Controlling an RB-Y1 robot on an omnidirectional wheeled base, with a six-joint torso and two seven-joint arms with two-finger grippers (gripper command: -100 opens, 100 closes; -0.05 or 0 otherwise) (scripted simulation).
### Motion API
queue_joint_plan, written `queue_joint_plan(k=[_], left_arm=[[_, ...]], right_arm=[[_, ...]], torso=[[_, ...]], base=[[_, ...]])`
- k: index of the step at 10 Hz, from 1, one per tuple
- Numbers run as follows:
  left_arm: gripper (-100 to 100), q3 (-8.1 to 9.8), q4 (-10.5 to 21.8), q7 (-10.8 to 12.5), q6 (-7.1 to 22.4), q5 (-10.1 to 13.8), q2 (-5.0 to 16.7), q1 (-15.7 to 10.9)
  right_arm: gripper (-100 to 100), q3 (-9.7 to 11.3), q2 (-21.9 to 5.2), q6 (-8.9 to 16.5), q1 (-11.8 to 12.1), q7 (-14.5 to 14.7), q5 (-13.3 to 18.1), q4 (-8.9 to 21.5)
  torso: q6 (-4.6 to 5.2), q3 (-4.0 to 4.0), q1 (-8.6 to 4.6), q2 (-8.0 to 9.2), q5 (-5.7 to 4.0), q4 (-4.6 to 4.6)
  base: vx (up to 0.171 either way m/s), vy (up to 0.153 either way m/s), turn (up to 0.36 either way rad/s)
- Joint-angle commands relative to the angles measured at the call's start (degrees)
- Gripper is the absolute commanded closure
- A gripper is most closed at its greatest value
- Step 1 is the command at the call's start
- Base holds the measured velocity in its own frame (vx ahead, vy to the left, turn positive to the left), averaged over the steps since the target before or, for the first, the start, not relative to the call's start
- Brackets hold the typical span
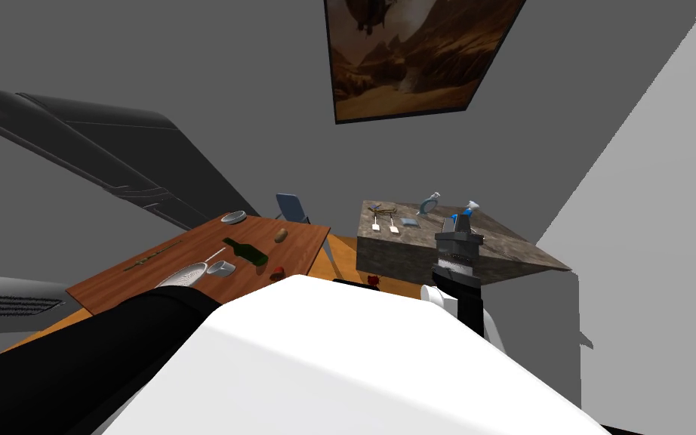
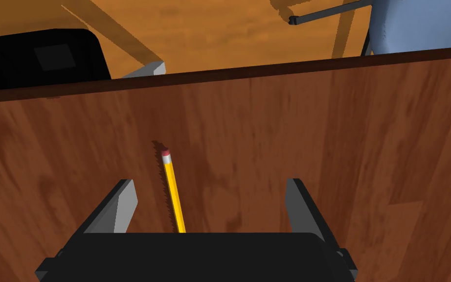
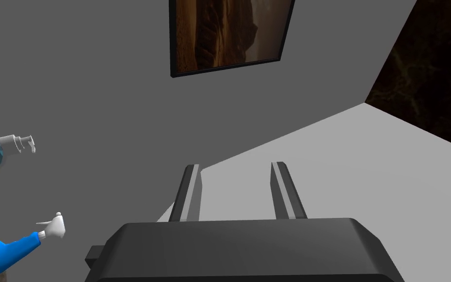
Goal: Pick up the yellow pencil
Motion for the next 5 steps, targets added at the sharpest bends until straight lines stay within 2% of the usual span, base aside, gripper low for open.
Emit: queue_joint_plan(k=[1,2,3,5], left_arm=[[-100,0.27,2.7,-1.5,-0.6,-0.1,-1.0,-1.5],[-100,0.27,2.7,-1.5,-0.6,-0.1,-1.0,-1.5],[-100,0.21,2.7,-1.2,-0.5,-0.9,-2.4,-1.9],[-100,0.21,2.3,-1.2,-0.5,-0.9,-2.4,-1.9]], right_arm=[[0,0.0,0.0,0.0,0.0,0.0,0.0,0.0],[0,0.0,0.0,0.0,0.0,0.0,0.0,0.0],[0,0.0,0.0,0.0,0.0,0.0,0.0,0.0],[0,0.0,0.0,0.0,0.0,0.0,0.0,0.0]], torso=[[0.00,0.00,0.00,0.00,0.00,0.00],[0.01,0.18,-0.04,0.33,-0.01,0.07],[-0.02,0.27,-0.12,0.48,-0.03,0.10],[-0.01,0.31,-0.13,0.54,-0.03,0.12]], base=[[0.017,0.036,-0.074],[-0.001,0.012,-0.003],[0.005,0.018,-0.008],[-0.001,0.013,0.008]])
